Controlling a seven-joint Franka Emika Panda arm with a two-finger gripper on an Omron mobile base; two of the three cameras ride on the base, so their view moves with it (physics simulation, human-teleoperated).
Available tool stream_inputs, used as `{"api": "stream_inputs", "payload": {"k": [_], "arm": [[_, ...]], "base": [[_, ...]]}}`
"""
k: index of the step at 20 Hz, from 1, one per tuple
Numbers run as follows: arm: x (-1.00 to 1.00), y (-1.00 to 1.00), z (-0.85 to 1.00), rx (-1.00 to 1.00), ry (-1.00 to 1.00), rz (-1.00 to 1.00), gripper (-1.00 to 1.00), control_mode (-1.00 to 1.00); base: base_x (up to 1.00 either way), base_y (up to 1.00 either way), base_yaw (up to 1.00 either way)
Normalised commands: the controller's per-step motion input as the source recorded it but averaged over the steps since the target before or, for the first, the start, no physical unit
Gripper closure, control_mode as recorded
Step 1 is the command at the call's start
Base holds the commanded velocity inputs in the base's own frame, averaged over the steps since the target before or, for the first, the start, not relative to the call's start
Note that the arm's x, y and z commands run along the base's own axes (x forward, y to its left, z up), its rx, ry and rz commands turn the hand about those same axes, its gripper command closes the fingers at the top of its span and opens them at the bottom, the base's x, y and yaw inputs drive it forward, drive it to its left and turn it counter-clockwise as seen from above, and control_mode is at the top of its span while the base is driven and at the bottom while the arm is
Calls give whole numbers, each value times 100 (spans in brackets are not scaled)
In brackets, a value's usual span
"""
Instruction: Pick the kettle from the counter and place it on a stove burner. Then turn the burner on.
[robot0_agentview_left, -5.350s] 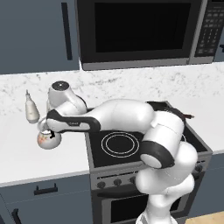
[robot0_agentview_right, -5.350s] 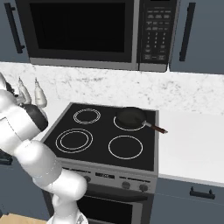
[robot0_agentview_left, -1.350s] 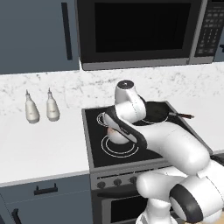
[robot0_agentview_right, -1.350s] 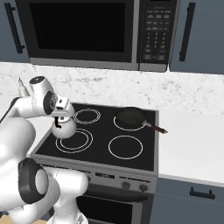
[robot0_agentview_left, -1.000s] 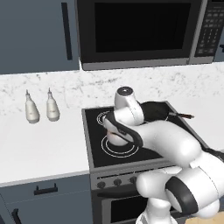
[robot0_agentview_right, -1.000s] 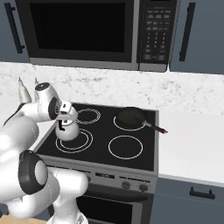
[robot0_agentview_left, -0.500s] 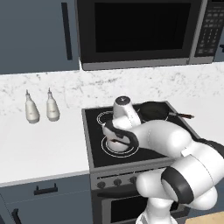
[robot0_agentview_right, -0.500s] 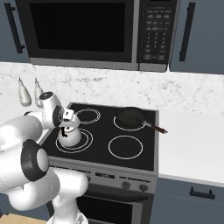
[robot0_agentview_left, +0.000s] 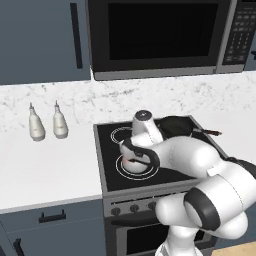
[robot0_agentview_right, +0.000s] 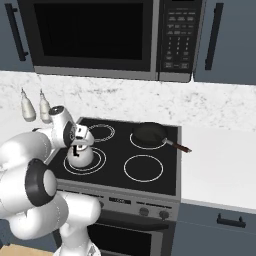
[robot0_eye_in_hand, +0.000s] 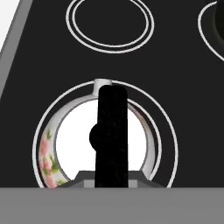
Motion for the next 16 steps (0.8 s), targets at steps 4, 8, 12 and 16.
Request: {"api": "stream_inputs", "payload": {"k": [4, 8, 12, 16], "arm": [[4, -28, 0, 0, 0, 0, 100, -100], [0, -6, 0, 0, 0, 0, 100, -100], [0, -11, 0, 0, 0, -1, 100, -100], [0, 0, 0, 0, 0, 0, 100, -100]], "base": [[0, 0, 0], [0, 0, 0], [0, 0, 0], [0, 0, 0]]}}
